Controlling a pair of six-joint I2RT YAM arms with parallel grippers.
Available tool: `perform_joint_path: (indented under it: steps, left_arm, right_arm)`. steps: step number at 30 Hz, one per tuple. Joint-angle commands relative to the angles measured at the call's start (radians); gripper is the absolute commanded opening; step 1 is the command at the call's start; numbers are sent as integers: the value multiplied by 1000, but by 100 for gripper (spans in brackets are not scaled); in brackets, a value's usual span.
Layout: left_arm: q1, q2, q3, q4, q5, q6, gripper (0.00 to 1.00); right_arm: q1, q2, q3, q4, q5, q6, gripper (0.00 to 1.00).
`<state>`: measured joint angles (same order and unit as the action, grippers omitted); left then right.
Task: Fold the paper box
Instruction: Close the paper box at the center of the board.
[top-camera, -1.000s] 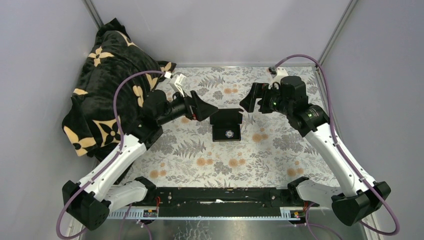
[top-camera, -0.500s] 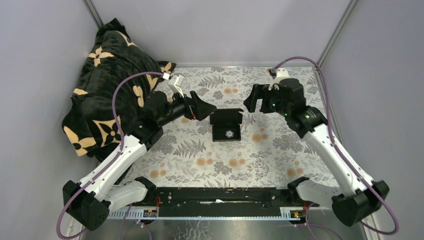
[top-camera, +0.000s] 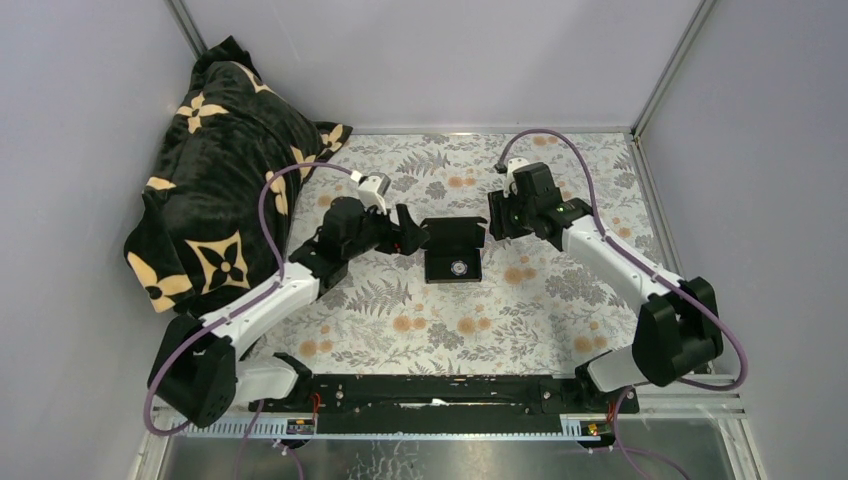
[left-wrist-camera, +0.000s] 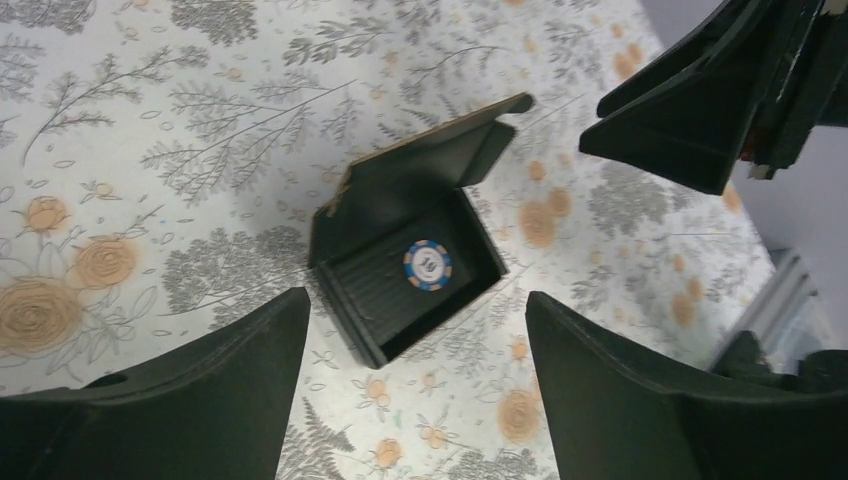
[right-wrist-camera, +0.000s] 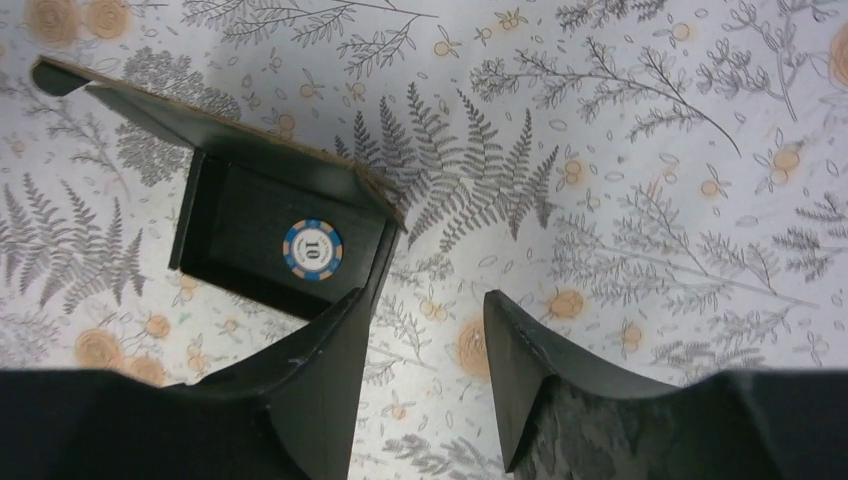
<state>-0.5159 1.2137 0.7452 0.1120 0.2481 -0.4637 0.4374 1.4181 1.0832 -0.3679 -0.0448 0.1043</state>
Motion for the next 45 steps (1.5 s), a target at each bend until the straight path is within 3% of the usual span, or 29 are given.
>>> perform_joint_path:
  steps: [1,9,11,12,32,40,45]
  left_arm:
    - [1,41,17,114,-75,115,81]
    - [5,113,60,94,-105,260,65]
    - [5,133,70,97,-84,273,53]
    - [5,145,76,98,-81,277,52]
    - [29,266,145,69,4,362,57]
    - [30,292,148,77,48,361,55]
    - [30,294,145,79,53,365,52]
  right_arm:
    - [-4,82,78,50,-54,-98,52]
    - [-6,79,52,127,-100,-238,50]
    - [-9,86,58,139,-105,-258,49]
    - [-11,93,65,136,-111,-266,49]
    - [-65,218,99,185,-310,-313,47]
    - [-65,225,103,188,-337,-312,37]
    - [-65,232,104,188,-349,-308,35]
